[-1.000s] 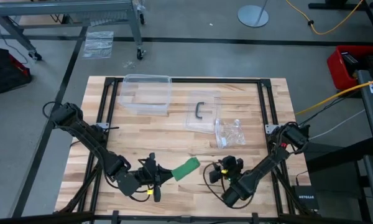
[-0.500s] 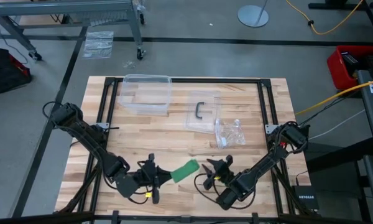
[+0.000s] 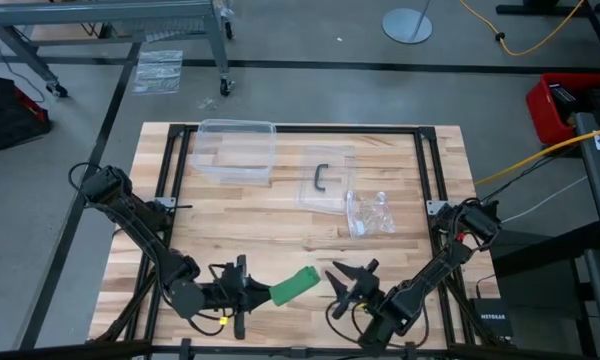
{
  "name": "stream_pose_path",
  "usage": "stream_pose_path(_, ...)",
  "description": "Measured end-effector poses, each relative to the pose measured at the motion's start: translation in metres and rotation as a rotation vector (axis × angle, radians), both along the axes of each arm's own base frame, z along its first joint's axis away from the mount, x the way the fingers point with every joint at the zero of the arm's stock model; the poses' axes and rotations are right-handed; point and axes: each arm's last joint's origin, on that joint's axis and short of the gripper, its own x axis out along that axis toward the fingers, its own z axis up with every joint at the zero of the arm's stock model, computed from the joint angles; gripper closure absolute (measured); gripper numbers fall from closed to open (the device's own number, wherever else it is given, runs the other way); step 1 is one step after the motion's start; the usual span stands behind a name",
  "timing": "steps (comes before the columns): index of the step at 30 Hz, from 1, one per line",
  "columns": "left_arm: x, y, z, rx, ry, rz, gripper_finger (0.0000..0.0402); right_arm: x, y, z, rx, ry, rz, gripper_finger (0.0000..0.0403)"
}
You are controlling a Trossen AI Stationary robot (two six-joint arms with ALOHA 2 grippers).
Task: Roll bandage
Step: Roll the green bandage
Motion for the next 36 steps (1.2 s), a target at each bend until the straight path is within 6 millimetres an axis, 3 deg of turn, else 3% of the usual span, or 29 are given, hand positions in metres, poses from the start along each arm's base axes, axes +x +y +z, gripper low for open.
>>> stream_pose_path(9, 0.002, 0.001, 0.005, 0.014, -0.032, -0.039, 0.0401, 0.018, 0.017, 0.038, 0.036, -0.060, -0.014, 0.0237)
stream_pose_path(17, 0.002, 0.001, 0.005, 0.144, -0.022, -0.045, 0.0401, 0.051, 0.021, 0.075, 0.018, 0.181, 0.185, 0.0237)
stream_pose_path(23, 0.002, 0.001, 0.004, 0.198, -0.012, -0.047, 0.0401, 0.066, 0.015, 0.091, -0.059, 0.289, 0.279, 0.0237)
stream_pose_path(26, 0.001, -0.001, 0.004, 0.206, -0.008, -0.054, 0.0401, 0.063, 0.015, 0.095, -0.064, 0.313, 0.313, 0.0237)
stream_pose_path(30, -0.001, -0.003, 0.004, 0.224, -0.008, -0.063, 0.0401, 0.043, 0.020, 0.100, -0.090, 0.335, 0.296, 0.0237)
stream_pose_path(36, -0.001, -0.003, 0.004, 0.233, -0.007, -0.062, 0.0401, -0.012, 0.030, 0.099, -0.148, 0.303, 0.192, 0.0265)
